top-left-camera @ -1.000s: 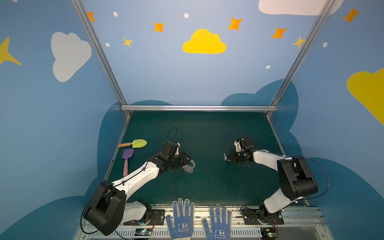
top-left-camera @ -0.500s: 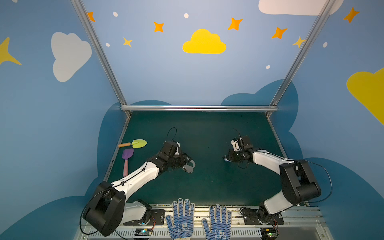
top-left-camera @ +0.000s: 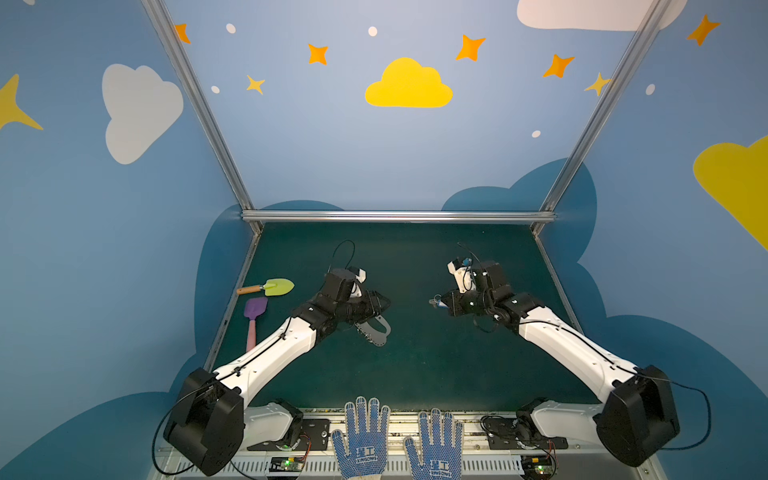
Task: Put the keys on the keyring
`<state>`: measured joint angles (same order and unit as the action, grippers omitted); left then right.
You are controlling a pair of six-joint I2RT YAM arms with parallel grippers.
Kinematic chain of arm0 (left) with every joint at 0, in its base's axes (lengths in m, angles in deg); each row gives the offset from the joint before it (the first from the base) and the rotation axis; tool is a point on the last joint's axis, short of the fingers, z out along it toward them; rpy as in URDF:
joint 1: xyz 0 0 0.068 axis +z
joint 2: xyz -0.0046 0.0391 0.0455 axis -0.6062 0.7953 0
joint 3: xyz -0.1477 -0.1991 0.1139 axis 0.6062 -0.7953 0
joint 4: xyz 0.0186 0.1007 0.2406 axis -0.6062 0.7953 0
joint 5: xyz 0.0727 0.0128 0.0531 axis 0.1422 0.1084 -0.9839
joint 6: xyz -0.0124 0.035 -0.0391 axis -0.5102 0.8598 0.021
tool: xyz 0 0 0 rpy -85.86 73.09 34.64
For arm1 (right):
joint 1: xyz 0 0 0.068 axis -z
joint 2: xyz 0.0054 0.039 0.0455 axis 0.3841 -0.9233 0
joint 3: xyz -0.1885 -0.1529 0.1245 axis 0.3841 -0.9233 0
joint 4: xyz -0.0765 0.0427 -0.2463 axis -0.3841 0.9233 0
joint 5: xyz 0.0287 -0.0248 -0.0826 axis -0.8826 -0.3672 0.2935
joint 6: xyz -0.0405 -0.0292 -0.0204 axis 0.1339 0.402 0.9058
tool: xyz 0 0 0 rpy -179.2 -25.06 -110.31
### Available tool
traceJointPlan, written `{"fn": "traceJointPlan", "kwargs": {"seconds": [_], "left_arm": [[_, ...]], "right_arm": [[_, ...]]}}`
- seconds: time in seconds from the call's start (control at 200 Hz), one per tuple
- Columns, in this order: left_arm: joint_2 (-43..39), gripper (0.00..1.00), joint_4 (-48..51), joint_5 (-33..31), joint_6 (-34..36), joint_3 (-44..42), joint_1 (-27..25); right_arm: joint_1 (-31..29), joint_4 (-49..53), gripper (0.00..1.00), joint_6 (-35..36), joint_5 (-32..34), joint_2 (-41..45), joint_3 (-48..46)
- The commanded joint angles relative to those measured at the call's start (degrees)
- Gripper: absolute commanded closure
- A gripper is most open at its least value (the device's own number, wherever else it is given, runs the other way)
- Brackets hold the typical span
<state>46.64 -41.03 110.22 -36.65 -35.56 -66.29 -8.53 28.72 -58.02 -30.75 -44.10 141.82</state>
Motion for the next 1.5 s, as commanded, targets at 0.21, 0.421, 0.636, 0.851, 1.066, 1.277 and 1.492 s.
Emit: {"fn": "traceJointPlan", "kwargs": {"seconds": [0.21,0.421,0.636,0.851,1.066,1.277,1.492], "left_arm": [[1.8,0.59,-5.5,10.7,2.2,7.0,-0.4],[2.9,0.54,-3.1,14.4,6.7,10.6,-3.2],[4.3,0.49,-1.6,15.0,9.0,12.4,-5.8],[5.2,0.56,0.7,14.4,10.8,13.8,-7.2],[4.9,0.72,0.7,14.8,11.2,14.0,-7.8],[4.8,0.76,1.3,15.3,12.0,14.4,-8.5],[4.1,0.84,2.4,14.9,12.6,14.3,-8.6]], "right_arm": [[-5.2,1.9,1.0,5.9,-5.0,4.7,3.6],[-6.9,2.1,1.0,7.2,-8.2,6.2,4.9],[-7.1,1.4,1.0,7.3,-11.4,7.1,5.1],[-7.2,1.5,1.0,7.4,-13.6,8.3,5.1],[-7.2,1.2,1.0,7.4,-14.2,9.0,5.0],[-7.2,1.4,1.0,7.6,-15.3,8.9,5.3],[-7.2,2.0,1.0,7.9,-15.5,8.7,5.8]]}}
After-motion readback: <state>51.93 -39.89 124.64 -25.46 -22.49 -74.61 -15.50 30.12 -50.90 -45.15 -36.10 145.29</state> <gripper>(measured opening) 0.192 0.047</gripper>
